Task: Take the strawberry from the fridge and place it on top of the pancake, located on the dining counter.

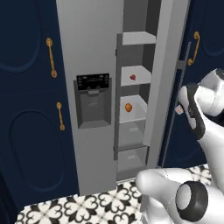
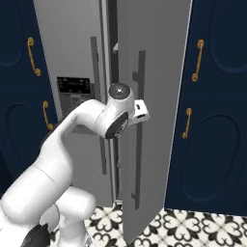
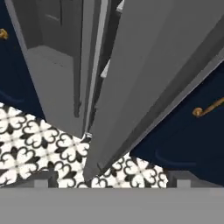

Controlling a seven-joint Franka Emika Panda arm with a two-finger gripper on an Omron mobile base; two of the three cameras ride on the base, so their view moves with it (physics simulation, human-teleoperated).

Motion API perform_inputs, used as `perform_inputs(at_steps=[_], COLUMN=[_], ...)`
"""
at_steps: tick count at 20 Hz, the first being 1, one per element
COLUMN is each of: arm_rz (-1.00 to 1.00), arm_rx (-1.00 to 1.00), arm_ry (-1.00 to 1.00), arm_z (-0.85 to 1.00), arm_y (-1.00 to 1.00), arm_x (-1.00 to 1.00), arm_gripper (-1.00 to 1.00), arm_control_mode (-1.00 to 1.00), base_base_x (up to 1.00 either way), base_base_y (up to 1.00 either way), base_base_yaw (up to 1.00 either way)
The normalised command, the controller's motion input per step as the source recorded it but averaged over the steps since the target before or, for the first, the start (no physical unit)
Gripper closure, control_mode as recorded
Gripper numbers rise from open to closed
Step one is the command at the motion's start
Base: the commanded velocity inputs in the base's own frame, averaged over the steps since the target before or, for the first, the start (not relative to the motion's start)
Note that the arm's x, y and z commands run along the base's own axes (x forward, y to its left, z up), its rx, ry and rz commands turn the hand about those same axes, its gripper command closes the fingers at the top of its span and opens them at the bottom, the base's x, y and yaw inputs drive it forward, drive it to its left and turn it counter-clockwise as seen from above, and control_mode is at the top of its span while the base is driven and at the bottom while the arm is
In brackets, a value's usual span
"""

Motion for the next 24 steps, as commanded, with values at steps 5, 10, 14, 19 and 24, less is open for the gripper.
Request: perform_inputs(at_steps=[5,10,14,19,24], arm_rz=[-0.18,-0.07,0.01,0.1,0.25], arm_rx=[-0.61,-0.58,-0.35,-0.02,-0.01], arm_ry=[0.53,0.19,0.07,0.0,-0.12], arm_z=[0.0,0.11,0.35,-0.04,-0.1], arm_y=[0.85,0.69,0.69,0.02,-0.35], arm_x=[0.45,0.3,0.35,0.64,0.47], arm_gripper=[-1.0,-1.0,-1.0,-1.0,-1.0], arm_control_mode=[-1.0,-1.0,-1.0,-1.0,-1.0], base_base_x=[0.0,0.0,0.0,0.0,0.0], base_base_y=[0.0,0.0,0.0,0.0,0.0], base_base_yaw=[0.0,0.0,0.0,0.0,0.0])
